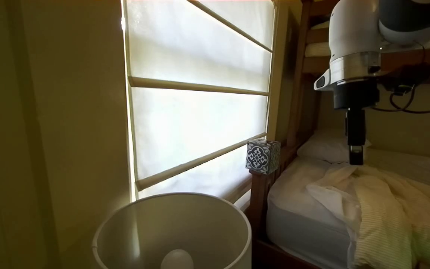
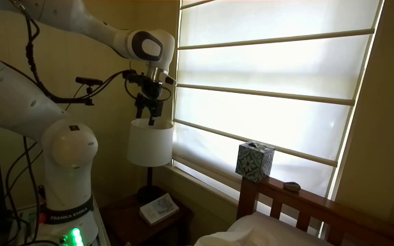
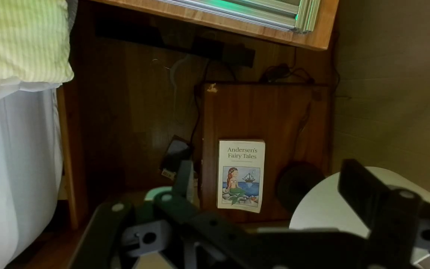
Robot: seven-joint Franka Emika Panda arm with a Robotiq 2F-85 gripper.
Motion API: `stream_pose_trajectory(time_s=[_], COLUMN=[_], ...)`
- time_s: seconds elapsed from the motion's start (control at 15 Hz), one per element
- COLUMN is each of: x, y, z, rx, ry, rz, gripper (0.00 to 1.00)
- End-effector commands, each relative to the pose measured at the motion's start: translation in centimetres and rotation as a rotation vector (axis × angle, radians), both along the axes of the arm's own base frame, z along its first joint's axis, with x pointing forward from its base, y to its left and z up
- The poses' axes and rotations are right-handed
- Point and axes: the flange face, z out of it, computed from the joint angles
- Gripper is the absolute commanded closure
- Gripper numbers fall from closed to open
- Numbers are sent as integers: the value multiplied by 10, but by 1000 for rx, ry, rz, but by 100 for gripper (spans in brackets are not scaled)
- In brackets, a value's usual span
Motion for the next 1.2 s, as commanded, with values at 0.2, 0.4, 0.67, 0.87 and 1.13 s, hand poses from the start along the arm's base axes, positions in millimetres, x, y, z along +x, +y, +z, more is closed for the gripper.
stream_pose_trajectory(time_s=[0.2,0.4,0.67,0.87,1.13], x=[0,0,11,30,57], y=[0,0,-4,-2,6], z=[0,0,-12,-40,-92], rx=[0,0,-51,-75,-75], ry=[1,1,-12,-31,-4], rz=[0,0,-49,-121,-157], gripper=[0,0,0,0,0])
